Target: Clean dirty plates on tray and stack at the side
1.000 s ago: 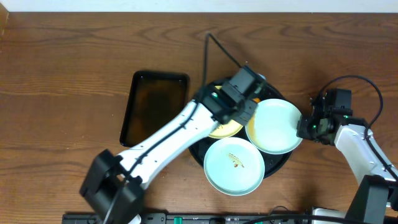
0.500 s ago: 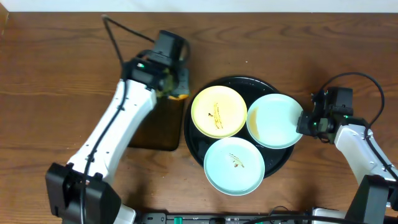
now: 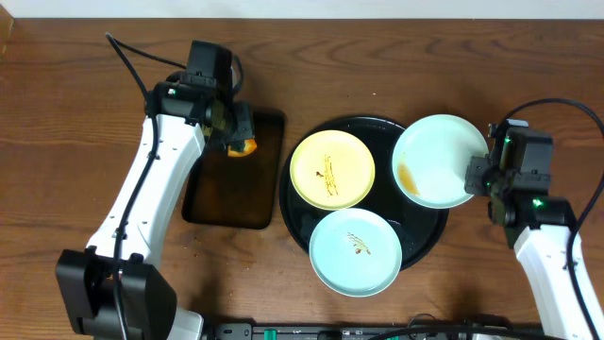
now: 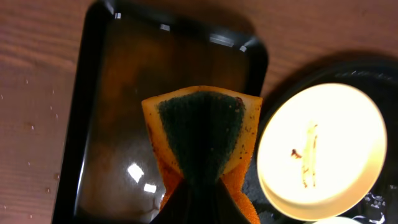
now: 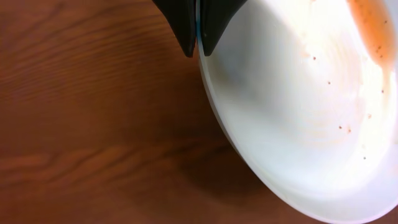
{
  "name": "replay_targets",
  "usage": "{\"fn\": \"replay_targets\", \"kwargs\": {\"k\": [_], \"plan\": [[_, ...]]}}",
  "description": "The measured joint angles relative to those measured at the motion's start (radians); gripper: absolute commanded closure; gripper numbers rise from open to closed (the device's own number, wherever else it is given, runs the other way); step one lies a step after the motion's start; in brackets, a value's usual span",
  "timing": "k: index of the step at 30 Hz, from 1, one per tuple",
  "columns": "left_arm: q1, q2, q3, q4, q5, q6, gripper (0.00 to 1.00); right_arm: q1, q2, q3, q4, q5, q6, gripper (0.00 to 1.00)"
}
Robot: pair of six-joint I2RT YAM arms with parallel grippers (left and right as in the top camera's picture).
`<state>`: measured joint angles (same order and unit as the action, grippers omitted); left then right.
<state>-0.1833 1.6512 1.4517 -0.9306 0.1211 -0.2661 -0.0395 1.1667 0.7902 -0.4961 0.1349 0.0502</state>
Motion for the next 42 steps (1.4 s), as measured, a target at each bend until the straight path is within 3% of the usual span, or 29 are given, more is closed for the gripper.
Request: {"fn": "replay_targets", "kwargs": {"k": [12, 26, 33, 42], "plan": [[0.067, 0.0, -0.169, 0.09, 0.035, 0.027, 0.92, 0.296, -0.041, 0.0, 0.016, 0.453, -0.082, 0.99], [0.073, 0.0, -0.198, 0.098, 0.038, 0.031, 0.93, 0.643, -0.041, 0.0, 0.101, 0.832, -0.229, 0.99], [0.073, 0.0, -0.198, 0.099, 0.038, 0.031, 0.93, 0.7, -0.041, 0.0, 0.194, 0.954, -0.351, 0.99], [0.073, 0.0, -0.198, 0.099, 0.038, 0.031, 0.93, 0.7, -0.041, 0.0, 0.198, 0.985, -0.38, 0.99]]}}
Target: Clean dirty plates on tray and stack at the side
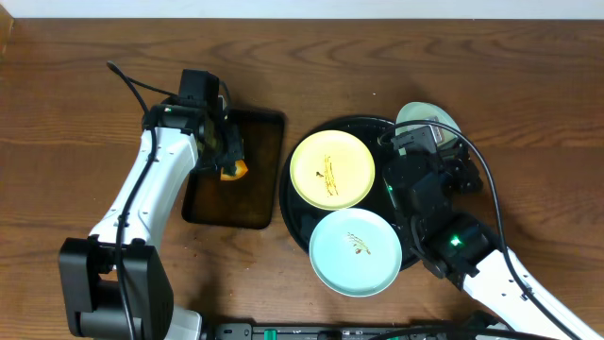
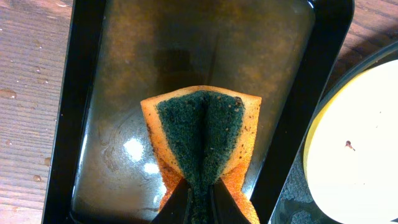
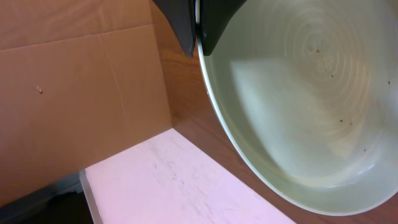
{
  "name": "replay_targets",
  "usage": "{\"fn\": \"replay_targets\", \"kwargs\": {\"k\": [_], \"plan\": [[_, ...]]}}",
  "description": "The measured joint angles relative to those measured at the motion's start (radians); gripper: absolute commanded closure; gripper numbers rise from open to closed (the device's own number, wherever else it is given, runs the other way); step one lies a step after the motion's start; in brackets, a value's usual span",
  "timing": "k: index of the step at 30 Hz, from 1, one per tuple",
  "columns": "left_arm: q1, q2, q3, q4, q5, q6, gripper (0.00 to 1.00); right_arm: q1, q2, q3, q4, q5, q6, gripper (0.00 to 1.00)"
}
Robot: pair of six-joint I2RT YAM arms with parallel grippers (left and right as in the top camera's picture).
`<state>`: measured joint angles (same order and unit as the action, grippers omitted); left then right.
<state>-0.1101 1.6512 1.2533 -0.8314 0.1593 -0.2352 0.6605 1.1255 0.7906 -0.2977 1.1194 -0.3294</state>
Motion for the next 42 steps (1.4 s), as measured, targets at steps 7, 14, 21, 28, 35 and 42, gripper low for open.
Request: {"fn": "replay_targets", "kwargs": {"k": [7, 14, 21, 28, 35, 42], "plan": [[0.0, 0.0, 0.0, 0.0, 0.0, 0.0, 0.92, -0.045, 0.0, 0.001, -0.089, -0.097, 0.166, 0.99], [0.0, 0.0, 0.0, 0.0, 0.0, 0.0, 0.93, -0.3, 0.002, 0.001, -0.093, -0.314, 0.41, 0.99], [0.0, 0.0, 0.0, 0.0, 0.0, 0.0, 0.93, -0.631, 0.01, 0.001, -0.086, -0.52, 0.595, 0.99], [0.0, 0.0, 0.0, -0.001, 0.0, 0.0, 0.93, -0.889, 0.132, 0.001, -0.039, -0.745, 0.707, 0.99], [0.0, 0.0, 0.0, -0.002, 0.0, 0.0, 0.92, -1.038, 0.307, 0.001, 0.069, -0.923, 0.745, 0.99], [0.0, 0.0, 0.0, -0.002, 0.001, -0.001, 0.92, -1.096, 0.467, 0.001, 0.192, -0.982, 0.767, 0.96]]}}
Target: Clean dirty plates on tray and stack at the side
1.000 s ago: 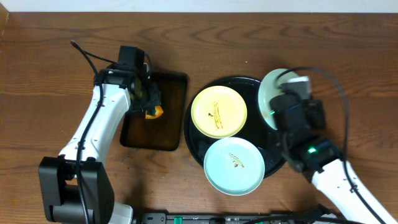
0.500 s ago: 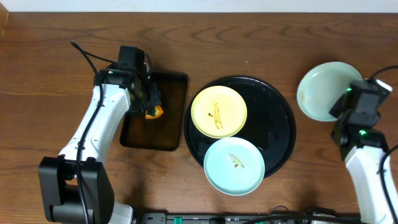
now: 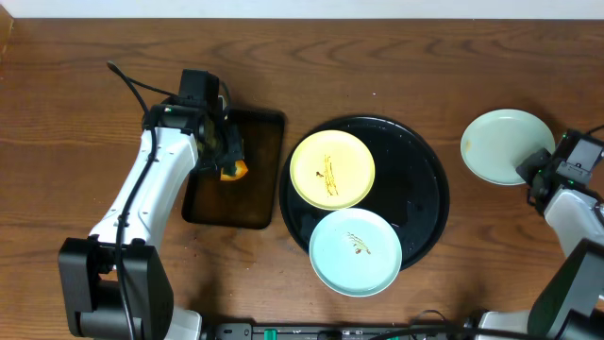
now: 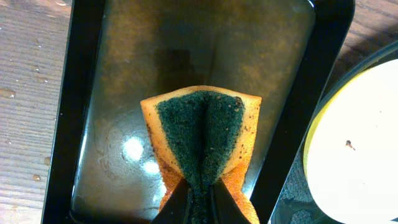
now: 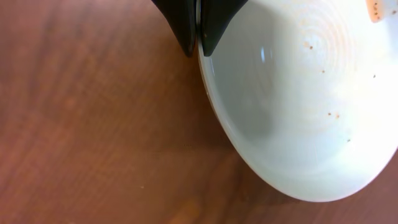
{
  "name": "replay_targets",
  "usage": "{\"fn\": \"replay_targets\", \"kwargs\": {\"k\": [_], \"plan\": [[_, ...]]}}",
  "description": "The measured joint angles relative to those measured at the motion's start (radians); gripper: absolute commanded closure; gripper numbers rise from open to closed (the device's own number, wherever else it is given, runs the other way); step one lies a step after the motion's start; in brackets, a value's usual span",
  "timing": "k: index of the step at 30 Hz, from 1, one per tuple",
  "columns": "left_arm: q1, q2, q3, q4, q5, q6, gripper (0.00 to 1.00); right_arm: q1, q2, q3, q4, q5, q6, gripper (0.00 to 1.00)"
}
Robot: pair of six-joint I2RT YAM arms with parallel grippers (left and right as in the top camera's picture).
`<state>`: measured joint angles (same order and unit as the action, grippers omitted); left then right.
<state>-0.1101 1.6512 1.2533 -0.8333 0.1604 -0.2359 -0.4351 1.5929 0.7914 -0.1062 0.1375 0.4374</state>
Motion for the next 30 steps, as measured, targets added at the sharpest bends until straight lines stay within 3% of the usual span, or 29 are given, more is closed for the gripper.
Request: {"fn": "replay_targets", "kwargs": {"k": [2, 3, 9, 14, 20, 30], "plan": [[0.0, 0.0, 0.0, 0.0, 0.002, 0.0, 0.93, 0.0, 0.019, 0.0, 0.042, -0.018, 0.003, 0.72], [0.0, 0.0, 0.0, 0.0, 0.003, 0.0, 0.93, 0.0, 0.023, 0.0, 0.062, -0.037, 0.007, 0.68], [0.0, 0.0, 0.0, 0.0, 0.003, 0.0, 0.93, 0.002, 0.009, 0.001, 0.107, -0.179, -0.025, 0.7], [0.0, 0.0, 0.0, 0.0, 0.003, 0.0, 0.93, 0.043, -0.035, 0.001, 0.047, -0.354, -0.085, 0.68], [0.0, 0.0, 0.0, 0.002, 0.01, 0.0, 0.92, 0.275, -0.063, 0.005, -0.058, -0.542, -0.166, 0.59], [-0.056, 0.0, 0.0, 0.031, 0.014, 0.001, 0.93, 0.648, -0.06, 0.005, -0.095, -0.422, -0.2, 0.57]]}}
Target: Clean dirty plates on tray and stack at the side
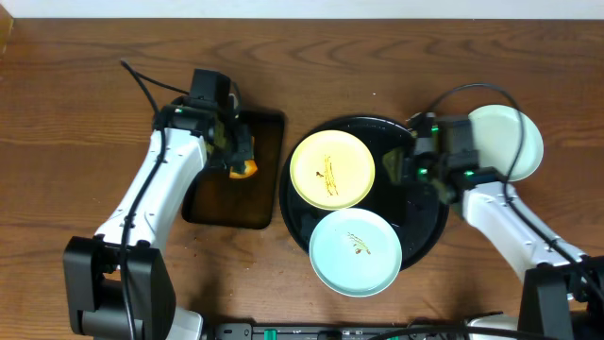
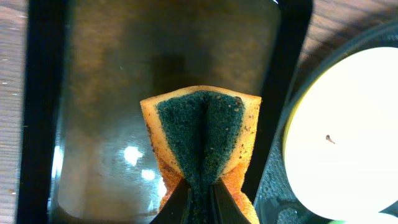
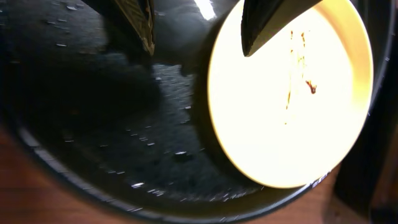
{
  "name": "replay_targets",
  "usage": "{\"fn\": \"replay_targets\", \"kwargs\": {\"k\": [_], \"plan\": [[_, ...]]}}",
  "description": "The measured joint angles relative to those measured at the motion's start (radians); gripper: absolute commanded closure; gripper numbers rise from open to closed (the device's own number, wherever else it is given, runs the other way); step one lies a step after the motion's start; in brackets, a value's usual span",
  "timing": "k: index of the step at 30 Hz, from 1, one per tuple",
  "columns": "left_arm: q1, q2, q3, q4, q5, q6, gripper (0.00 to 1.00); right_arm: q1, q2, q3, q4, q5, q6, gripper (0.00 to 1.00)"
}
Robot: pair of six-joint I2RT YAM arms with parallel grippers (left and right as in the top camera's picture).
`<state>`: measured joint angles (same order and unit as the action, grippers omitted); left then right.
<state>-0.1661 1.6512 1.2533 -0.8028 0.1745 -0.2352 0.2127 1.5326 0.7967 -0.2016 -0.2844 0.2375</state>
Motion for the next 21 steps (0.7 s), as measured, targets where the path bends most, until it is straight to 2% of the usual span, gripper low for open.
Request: {"fn": "replay_targets", "kwargs": {"k": [4, 14, 21], "plan": [[-0.026, 0.0, 0.0, 0.0, 0.0, 0.0, 0.93, 0.081, 0.022, 0.0, 0.0, 0.087, 0.032, 0.58], [-0.146, 0.0, 0.0, 0.107, 0.0, 0.0, 0.92, 0.131, 0.14, 0.0, 0.018, 0.155, 0.105, 0.64], [-0.263, 0.0, 0.0, 0.193, 0.003, 0.0, 0.93, 0.143, 0.163, 0.001, 0.026, 0.157, 0.13, 0.76]]}}
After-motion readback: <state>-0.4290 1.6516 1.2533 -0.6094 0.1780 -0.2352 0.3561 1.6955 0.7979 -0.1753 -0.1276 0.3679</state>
